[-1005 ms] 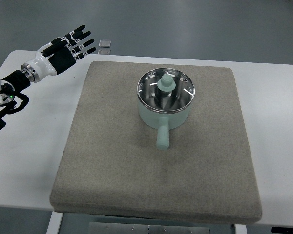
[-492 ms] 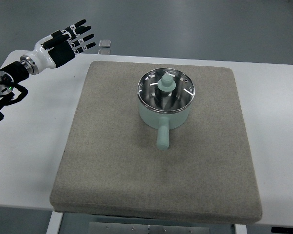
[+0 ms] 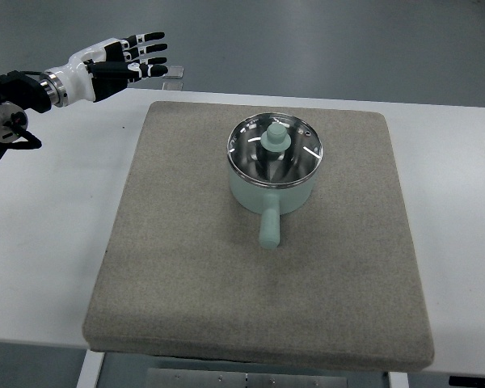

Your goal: Place lid left of pot with left hand

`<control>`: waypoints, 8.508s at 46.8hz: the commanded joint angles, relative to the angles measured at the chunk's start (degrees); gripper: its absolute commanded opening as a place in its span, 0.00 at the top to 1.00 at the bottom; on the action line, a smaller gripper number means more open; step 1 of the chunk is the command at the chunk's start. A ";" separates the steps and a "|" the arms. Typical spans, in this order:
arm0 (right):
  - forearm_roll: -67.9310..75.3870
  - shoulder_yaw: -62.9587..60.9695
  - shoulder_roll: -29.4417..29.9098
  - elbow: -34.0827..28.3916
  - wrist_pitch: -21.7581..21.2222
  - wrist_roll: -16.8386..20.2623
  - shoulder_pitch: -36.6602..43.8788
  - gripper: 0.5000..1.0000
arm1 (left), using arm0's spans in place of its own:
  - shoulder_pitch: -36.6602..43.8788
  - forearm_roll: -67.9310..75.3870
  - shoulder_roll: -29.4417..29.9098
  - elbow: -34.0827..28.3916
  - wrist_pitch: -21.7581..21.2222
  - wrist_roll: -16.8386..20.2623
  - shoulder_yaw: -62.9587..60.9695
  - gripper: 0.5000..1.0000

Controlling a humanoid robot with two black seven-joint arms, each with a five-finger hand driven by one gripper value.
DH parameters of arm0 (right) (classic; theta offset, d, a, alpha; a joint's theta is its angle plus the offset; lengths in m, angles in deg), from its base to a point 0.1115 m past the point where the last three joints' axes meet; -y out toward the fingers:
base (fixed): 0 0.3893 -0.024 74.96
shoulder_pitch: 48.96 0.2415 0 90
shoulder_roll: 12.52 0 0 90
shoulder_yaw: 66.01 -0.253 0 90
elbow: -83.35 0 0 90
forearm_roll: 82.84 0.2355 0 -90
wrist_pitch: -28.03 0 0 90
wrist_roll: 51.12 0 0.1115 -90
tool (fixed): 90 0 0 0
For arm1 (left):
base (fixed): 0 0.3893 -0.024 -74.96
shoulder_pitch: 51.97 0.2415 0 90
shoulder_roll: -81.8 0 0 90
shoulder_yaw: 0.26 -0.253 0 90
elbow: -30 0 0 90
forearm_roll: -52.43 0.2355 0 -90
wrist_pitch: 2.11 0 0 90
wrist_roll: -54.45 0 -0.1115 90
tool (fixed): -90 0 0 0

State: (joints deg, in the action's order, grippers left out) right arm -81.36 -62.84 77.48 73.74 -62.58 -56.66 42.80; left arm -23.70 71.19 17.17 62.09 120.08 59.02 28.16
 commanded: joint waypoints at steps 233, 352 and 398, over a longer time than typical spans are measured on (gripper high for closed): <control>0.01 0.00 0.00 -0.06 -0.01 0.00 0.00 0.15 | -22.47 76.07 -13.24 22.67 -2.48 1.84 -15.76 1.00; 0.01 0.00 0.00 -0.06 -0.01 0.00 0.00 0.15 | -2.34 9.12 6.18 16.52 -24.10 4.83 -15.94 0.01; 0.01 0.00 0.00 0.03 -0.01 0.00 0.00 0.15 | 3.63 -33.18 1.26 5.01 -7.14 -4.31 0.49 0.01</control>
State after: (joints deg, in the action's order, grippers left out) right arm -81.38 -62.85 77.48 73.72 -62.56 -56.67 42.79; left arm -21.21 37.92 19.27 68.20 113.04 54.85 27.61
